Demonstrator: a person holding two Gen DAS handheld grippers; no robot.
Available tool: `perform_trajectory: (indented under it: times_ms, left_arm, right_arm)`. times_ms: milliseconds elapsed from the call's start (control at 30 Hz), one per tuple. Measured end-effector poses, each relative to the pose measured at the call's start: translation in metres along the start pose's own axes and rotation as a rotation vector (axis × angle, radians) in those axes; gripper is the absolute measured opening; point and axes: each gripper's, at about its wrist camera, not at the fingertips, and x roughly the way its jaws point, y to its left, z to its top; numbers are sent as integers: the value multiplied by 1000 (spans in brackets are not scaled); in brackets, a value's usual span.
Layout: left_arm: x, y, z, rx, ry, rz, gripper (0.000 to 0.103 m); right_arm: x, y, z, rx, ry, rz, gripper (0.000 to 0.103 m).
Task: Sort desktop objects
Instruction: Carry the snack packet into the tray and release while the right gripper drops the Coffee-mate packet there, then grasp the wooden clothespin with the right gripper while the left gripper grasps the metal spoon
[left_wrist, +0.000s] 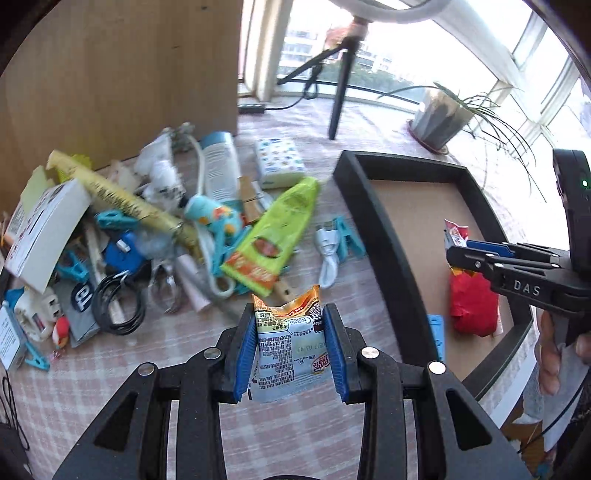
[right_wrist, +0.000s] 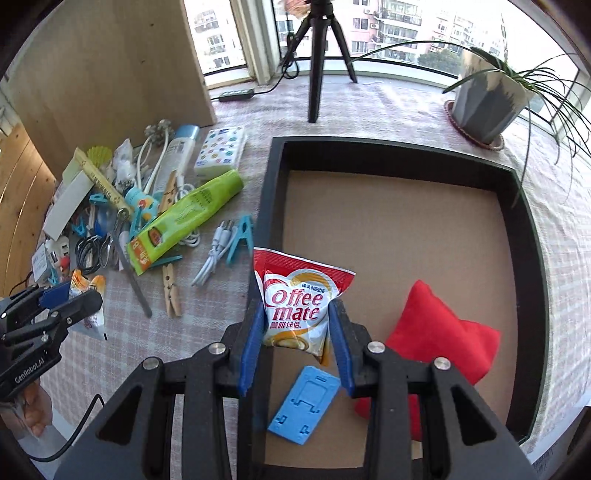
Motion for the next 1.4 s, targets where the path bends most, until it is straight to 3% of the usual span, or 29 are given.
perform_trajectory:
  times_ms: [400,933,1000,1033,1067,1400]
  left_arm:
    - [29,-114,33,169,22,-95,33]
    - [26,-188,31,313,20,-135,36]
    - [26,-193,29,328,33,-133,51]
    - [25,-193,28,324,25,-129,61]
    - [23,-192,28,316,11,-125,62]
    - [21,-145,30,195,10,-72,58]
  right_arm:
    - [-11,-92,15,139,-24,-105,35]
    - [-8,-140,11,209,-8,-170,36]
    - [-7,-140,11,203,7,-163,39]
    - [-6,-140,11,205,17,-172,47]
    - [-7,-139,11,206,10,-178,53]
    - [-16,-111,18,169,-25,-128,53]
